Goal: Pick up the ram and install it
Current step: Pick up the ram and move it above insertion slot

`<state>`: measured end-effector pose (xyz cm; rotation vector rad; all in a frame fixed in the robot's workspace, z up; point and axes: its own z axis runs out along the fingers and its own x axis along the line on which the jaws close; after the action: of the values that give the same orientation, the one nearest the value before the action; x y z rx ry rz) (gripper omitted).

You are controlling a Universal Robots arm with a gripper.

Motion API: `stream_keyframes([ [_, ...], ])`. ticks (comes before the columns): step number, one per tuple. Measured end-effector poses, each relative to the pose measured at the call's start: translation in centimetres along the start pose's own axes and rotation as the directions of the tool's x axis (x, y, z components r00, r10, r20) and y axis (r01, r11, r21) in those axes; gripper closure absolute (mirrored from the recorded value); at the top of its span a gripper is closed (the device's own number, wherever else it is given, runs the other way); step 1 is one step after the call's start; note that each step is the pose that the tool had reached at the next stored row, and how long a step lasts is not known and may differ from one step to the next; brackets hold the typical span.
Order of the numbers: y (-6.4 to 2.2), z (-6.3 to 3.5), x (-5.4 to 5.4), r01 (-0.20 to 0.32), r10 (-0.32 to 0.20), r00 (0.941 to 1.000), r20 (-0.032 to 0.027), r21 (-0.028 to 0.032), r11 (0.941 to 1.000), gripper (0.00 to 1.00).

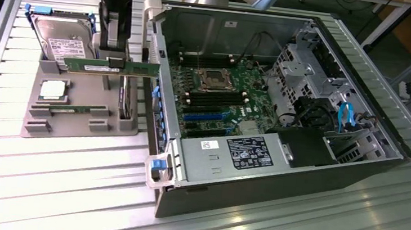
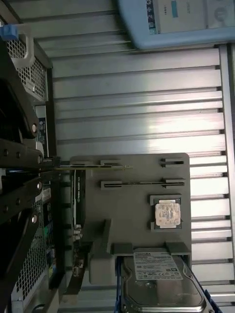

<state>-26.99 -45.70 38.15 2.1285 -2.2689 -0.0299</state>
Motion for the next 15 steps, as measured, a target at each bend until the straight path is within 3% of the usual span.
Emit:
stream_keyframes([
  [9, -0.67, -0.02, 0.0, 0.001, -0.001, 1.0, -0.0063, 0.0004, 1.0, 0.89],
  [10, -1.76, -0.06, -0.1, 0.002, -0.002, 0.9999, -0.0148, 0.001, 1.0, 0.89],
  [15, -2.54, -0.08, -0.2, 0.004, -0.004, 0.9998, -0.0178, 0.0012, 1.0, 0.89],
])
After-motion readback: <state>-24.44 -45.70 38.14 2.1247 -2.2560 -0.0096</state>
